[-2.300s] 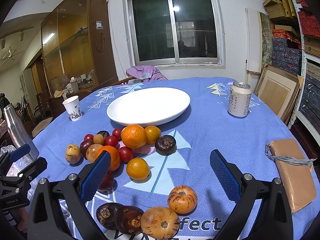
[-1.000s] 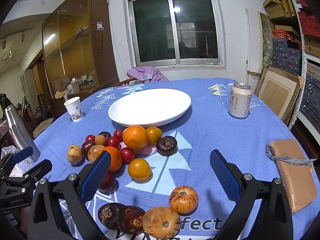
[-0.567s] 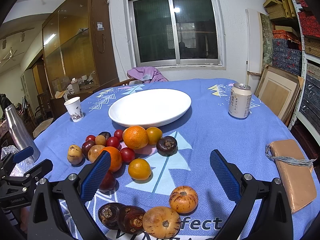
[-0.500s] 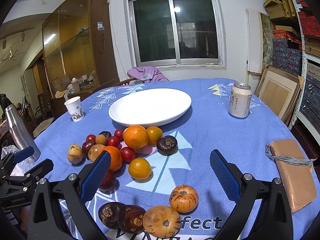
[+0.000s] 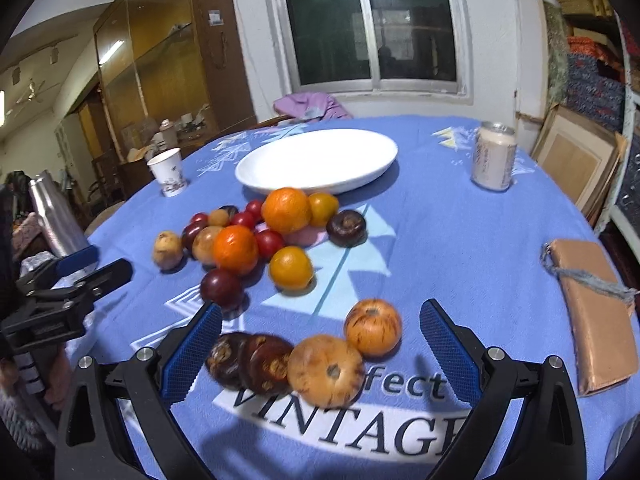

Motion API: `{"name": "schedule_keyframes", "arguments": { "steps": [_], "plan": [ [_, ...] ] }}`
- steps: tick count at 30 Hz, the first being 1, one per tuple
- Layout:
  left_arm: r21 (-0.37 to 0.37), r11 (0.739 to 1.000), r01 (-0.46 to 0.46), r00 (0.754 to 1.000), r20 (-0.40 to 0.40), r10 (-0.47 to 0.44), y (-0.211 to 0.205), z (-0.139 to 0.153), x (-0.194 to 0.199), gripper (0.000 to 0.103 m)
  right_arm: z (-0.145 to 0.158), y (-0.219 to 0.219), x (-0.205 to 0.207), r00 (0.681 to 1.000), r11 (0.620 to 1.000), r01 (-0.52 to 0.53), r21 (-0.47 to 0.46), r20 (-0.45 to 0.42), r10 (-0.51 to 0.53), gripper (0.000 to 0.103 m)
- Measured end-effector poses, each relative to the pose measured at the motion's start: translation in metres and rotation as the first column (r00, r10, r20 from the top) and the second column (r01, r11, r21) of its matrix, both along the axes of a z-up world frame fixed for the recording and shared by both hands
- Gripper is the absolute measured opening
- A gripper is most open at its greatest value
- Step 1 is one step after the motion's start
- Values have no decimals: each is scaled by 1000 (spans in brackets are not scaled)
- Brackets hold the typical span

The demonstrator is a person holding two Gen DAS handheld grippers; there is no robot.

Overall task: Organize fruits
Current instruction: 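Grasp the large pale yellow fruit with the left tool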

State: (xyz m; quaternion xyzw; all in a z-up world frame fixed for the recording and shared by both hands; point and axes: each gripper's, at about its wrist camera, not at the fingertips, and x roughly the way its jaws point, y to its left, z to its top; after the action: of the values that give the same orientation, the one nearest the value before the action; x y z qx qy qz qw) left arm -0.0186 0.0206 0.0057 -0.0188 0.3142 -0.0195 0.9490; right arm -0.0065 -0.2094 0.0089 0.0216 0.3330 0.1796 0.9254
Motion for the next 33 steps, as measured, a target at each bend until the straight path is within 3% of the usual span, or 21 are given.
{"name": "schedule_keyframes", "arguments": {
  "steps": [3,5,11,17,20,27,30,33],
  "plan": [
    [90,995,45,999,-26,-43,-14,-3,8,99,-5,-1,-5,999,999,-36,-12,-34,36,99],
    [114,991,75,996,-57,-69,-19,-9,11,99,-8,-3,-11,997,998,-56,-31,-47,55,93],
    [82,994,74,989,-137,-63,0,-19,23,99,-17,-17,-29,998,988,-50,-144,-50,43,89],
    [46,995,84,972,-224,-72,11,-32,42,99,-25,-19,-9,983,995,-90,-45,-164,81,89],
    [43,994,104,969,-230,-91,12,-36,47,99,-31,-21,1,968,995,-92,28,-232,96,90],
    [76,994,83,971,-228,-64,19,-36,74,99,-38,-45,10,951,984,-20,178,-300,73,94],
    [66,996,64,971,-233,-47,27,-37,85,99,-38,-44,11,951,983,-33,178,-297,86,97],
    [63,997,47,971,-236,-31,34,-42,95,99,-38,-32,9,952,992,-73,107,-289,101,100]
  ]
}}
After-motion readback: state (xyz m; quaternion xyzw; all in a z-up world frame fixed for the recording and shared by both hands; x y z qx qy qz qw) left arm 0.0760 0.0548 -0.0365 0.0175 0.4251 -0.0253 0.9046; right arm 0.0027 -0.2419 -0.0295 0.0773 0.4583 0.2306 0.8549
